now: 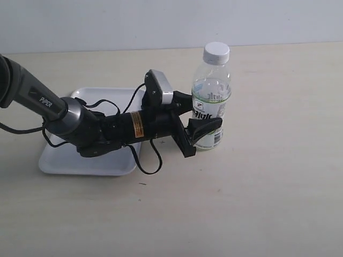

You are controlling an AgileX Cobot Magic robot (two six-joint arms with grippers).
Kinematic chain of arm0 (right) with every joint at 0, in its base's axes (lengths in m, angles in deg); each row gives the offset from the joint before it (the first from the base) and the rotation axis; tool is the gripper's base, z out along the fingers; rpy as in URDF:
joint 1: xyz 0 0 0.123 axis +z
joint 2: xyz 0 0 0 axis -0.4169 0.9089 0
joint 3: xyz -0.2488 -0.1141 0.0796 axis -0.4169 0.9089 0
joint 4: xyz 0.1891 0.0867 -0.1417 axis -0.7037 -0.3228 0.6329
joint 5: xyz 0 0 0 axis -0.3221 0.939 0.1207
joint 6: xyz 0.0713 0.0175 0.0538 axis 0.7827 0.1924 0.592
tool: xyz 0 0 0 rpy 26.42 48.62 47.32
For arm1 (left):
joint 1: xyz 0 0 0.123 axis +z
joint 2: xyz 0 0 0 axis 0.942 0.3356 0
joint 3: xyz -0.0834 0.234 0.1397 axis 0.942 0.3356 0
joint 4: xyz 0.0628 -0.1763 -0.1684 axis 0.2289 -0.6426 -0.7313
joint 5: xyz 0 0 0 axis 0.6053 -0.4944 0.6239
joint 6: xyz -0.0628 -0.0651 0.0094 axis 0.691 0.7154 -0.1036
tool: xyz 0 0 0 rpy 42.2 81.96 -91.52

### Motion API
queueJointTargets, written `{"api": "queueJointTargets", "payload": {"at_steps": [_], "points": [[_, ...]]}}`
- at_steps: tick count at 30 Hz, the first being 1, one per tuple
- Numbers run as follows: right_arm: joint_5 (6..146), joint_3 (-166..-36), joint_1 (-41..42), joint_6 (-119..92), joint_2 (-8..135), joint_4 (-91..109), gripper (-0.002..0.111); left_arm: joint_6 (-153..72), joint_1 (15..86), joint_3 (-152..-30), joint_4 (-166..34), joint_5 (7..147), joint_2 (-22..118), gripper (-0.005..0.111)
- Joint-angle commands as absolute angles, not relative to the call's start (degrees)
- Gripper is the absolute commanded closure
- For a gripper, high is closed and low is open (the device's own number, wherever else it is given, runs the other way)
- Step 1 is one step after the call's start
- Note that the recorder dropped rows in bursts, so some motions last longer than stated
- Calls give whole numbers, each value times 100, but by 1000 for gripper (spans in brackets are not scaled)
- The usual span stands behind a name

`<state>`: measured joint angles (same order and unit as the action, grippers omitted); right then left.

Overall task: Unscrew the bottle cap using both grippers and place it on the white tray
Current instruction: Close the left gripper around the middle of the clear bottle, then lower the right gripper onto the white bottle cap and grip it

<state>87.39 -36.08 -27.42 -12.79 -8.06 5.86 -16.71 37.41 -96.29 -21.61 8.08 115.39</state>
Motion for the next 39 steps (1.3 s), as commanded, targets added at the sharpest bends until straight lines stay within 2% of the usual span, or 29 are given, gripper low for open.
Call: {"api": "queueJointTargets", "payload": {"at_steps": [1,6,8,21,24,31,34,36,39], "points": [[8692,-3584,-2774,-1279,-842,637,108,-1649,3702,-9656,-2133,786,11530,73],[8692,-3584,-2774,-1279,-842,637,108,-1649,3702,-9656,-1839,738,11519,101],[8692,-3584,-2774,-1279,-842,637,108,-1649,3702,-9656,-1720,738,11495,107],[8682,-3584,-2774,-1279,-842,637,108,-1620,3796,-9478,-1304,737,11370,107],[8315,-3584,-2774,-1279,-842,637,108,-1620,3918,-9422,-1304,737,11348,107],[7886,-3584,-2774,-1065,-842,-577,108,-1605,4012,-9362,-1242,737,11348,107],[7238,-3584,-2774,-932,-842,-1558,108,-1592,4012,-9362,-1171,737,11348,107],[7539,-4145,-2763,-1144,-842,-1538,108,-1592,4012,-9362,-1172,760,11348,107],[8020,-5722,-2763,-1279,219,-1147,108,-1592,4012,-9362,-1172,760,11348,107]]}}
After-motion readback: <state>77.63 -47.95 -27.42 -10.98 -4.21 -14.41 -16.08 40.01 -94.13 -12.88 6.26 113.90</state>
